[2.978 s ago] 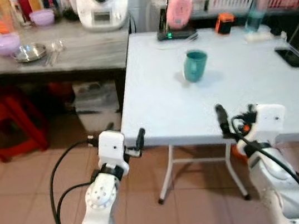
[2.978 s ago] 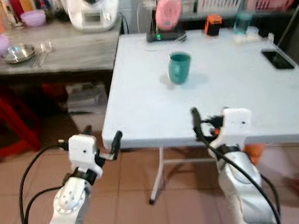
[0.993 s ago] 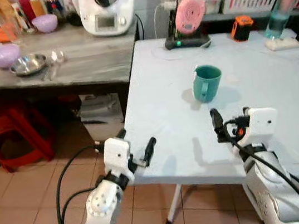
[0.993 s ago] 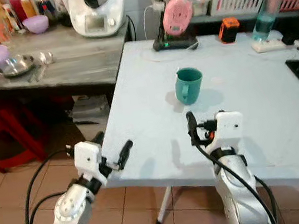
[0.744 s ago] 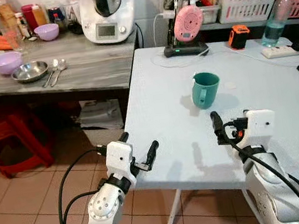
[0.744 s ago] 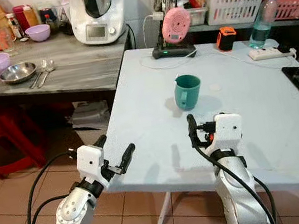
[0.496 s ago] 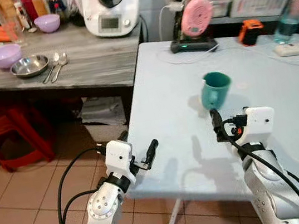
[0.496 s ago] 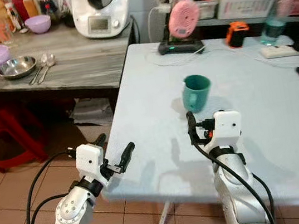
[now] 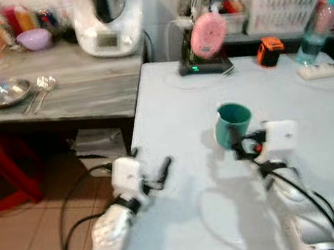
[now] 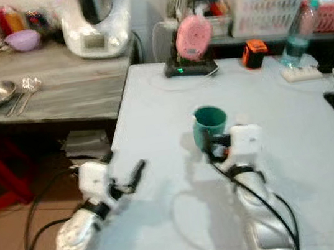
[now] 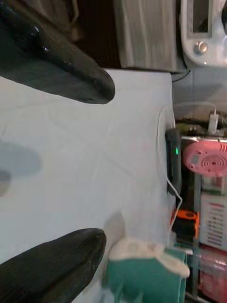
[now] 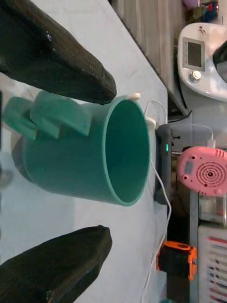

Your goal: Setting the table

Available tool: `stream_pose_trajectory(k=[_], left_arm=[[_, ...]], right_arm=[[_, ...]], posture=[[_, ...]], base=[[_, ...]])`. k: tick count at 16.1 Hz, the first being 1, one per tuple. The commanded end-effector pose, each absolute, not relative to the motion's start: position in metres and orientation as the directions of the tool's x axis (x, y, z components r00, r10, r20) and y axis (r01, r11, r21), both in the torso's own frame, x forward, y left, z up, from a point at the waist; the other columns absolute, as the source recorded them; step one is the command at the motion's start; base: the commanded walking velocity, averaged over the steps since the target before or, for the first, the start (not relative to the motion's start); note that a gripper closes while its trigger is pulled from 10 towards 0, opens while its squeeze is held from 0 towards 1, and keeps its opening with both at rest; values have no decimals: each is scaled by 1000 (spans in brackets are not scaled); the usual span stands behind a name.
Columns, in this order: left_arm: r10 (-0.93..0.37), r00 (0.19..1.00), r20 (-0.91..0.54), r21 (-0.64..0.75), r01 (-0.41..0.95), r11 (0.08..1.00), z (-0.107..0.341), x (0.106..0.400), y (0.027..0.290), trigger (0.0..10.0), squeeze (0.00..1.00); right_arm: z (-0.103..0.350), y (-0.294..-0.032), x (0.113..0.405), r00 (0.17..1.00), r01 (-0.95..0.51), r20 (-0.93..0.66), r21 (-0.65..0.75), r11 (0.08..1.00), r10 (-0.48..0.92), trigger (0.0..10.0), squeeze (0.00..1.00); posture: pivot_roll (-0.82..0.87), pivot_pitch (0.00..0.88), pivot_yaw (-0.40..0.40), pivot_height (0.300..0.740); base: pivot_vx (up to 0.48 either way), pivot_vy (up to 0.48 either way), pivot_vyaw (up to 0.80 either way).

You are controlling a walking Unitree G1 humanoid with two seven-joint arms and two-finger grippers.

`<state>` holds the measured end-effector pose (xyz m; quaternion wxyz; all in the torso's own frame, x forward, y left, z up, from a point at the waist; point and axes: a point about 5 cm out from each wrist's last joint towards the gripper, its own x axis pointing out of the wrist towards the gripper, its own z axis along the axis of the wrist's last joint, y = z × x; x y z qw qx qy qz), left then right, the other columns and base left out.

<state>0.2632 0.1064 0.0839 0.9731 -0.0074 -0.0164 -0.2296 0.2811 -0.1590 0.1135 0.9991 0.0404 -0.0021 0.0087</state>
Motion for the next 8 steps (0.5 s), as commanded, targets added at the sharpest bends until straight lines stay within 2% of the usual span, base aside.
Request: stream_pose_trajectory(k=[1, 8], left_arm=[[-473, 880, 49, -18, 475, 880, 86, 262, 97, 10000, 0], [-476, 879, 38, -17, 477, 879, 82, 257, 104, 10000, 0]], right_arm=[[114, -169, 279, 1000, 15, 7, 65, 998, -16, 10000, 0], [109, -163, 277, 1000, -16, -8, 48, 999, 16, 10000, 0]], posture=[[-71, 0, -42, 740], [-68, 0, -47, 740]], base=[[0, 0, 0], [0, 0, 0]])
